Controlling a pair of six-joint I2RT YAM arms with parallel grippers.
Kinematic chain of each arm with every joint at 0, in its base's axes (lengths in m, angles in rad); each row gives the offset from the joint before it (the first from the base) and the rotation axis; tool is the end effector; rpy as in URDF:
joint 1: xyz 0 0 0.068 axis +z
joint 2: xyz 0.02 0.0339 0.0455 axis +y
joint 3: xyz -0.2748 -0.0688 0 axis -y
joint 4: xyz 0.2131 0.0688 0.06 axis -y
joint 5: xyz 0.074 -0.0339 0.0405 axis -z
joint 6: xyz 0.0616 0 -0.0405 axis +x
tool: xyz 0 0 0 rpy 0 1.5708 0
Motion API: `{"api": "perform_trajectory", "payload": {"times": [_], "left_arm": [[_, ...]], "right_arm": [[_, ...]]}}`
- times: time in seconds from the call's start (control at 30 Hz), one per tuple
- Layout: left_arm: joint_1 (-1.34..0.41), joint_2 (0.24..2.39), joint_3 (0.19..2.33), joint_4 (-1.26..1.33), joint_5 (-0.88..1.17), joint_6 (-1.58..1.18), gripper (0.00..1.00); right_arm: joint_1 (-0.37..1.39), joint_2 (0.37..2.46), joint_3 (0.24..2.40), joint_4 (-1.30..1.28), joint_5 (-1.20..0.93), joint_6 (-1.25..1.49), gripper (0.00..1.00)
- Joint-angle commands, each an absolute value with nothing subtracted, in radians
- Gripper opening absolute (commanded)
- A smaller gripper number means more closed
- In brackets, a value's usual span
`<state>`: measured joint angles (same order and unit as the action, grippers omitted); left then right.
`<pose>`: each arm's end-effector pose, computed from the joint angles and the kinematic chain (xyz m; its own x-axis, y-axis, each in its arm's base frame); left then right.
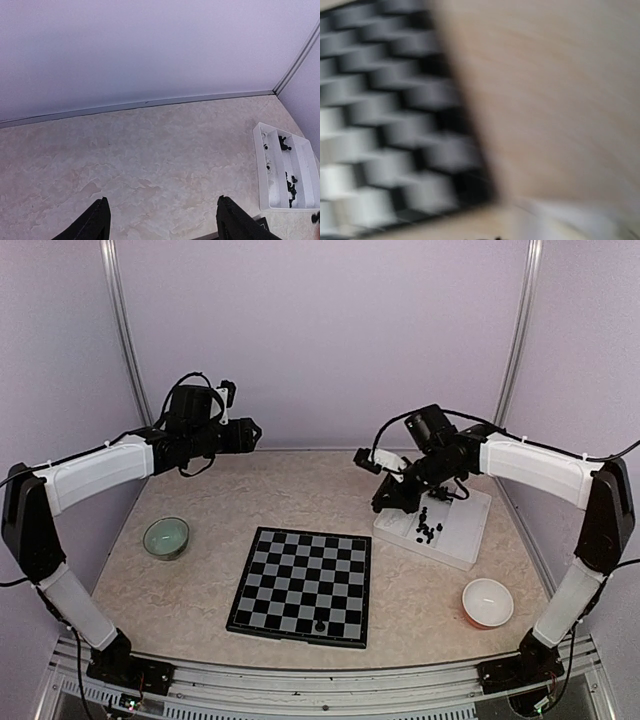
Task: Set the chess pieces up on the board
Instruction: Pick up the bishop from the storage box, then place the bishop on f8.
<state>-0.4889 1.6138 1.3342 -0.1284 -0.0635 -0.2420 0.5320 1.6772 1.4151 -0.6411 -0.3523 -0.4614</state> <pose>0.3352 -0.1739 0.3332 -0.4401 -0.0368 -0.8972 0.3212 0.9266 -0.1955 0.2927 0.1970 0.2860 -0.3121 -0.6686 -0.6750 -0.8925 0.4499 -0.0330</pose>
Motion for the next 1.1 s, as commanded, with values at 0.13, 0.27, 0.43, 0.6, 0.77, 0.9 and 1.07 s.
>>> {"api": "perform_trajectory", "payload": {"times": [0.13, 0.27, 0.43, 0.6, 0.77, 0.9, 1.07], "left_arm": [[-0.447, 1.594, 1.367, -0.13, -0.09, -0.229, 0.72], [-0.442, 1.592, 1.366, -0.13, -0.076, -0.233, 0.72], [-0.442, 1.591, 1.368, -0.13, -0.067, -0.239, 0.72], [-0.44, 1.585, 1.369, -0.13, -0.055, -0.244, 0.73], [-0.432, 1.582, 1.369, -0.127, -0.041, -0.253, 0.73], [-0.427, 1.582, 1.37, -0.126, -0.031, -0.258, 0.73], [-0.423, 1.58, 1.37, -0.126, -0.028, -0.261, 0.73]], "right_arm": [[0.923, 1.822, 1.527, -0.789, -0.451, -0.559, 0.0], [1.057, 1.94, 1.645, -0.821, -0.43, -0.549, 0.0], [1.148, 2.056, 1.762, -0.858, -0.392, -0.55, 0.0], [1.188, 2.13, 1.802, -0.85, -0.333, -0.56, 0.0], [1.198, 2.195, 1.84, -0.853, -0.327, -0.541, 0.0], [1.198, 2.233, 1.882, -0.848, -0.32, -0.52, 0.0], [1.198, 2.279, 1.943, -0.856, -0.322, -0.504, 0.0]]}}
